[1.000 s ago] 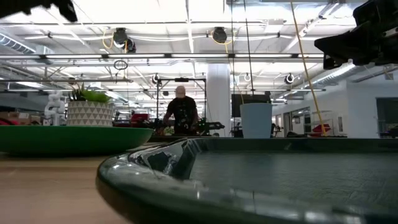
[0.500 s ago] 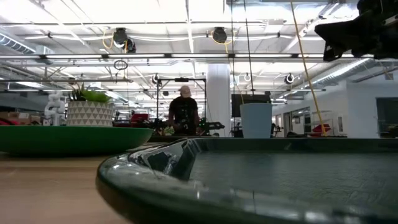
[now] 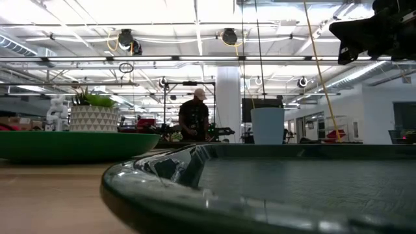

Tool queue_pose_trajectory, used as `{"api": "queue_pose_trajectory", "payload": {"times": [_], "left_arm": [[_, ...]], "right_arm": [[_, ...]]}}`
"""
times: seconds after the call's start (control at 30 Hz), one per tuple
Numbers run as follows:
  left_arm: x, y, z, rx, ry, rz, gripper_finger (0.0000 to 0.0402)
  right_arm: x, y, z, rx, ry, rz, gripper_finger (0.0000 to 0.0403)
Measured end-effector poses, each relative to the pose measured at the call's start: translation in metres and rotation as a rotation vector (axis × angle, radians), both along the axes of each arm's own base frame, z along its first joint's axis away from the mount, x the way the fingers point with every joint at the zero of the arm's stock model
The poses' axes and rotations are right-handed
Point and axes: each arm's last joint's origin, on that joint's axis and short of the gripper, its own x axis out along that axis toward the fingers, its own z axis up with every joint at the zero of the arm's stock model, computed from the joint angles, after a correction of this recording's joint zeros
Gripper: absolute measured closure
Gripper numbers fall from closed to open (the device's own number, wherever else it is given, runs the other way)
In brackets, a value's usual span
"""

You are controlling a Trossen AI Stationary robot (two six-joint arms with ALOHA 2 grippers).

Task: Pick and place plate/cup/fork/spoon on tray
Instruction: Put the blue cup on the black serving tray

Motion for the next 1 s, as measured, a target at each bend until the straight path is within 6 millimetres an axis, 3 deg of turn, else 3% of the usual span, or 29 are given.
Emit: {"api": "queue_pose_trajectory", "payload": {"times": [0.2,0.43,0.73,0.93,1.0], "left_arm": [[0.023,0.000,0.004,0.005,0.203,0.000,0.0378],[0.043,0.001,-0.011,0.055,0.380,0.056,0.0378],[0.065,0.000,-0.048,0.019,0.524,0.078,0.0378],[0.077,-0.008,-0.077,0.016,0.539,0.089,0.0378],[0.080,-0.012,-0.084,0.023,0.539,0.074,0.0378]], "right_arm": [[0.000,0.000,0.000,0.125,0.010,0.027,0.0403],[0.001,0.000,-0.005,0.265,0.078,0.055,0.0403],[0.001,0.000,-0.008,0.464,0.115,0.081,0.0403],[0.000,-0.002,0.005,0.475,-0.001,0.036,0.0403],[-0.003,-0.003,0.023,0.450,-0.049,0.006,0.0403]]}}
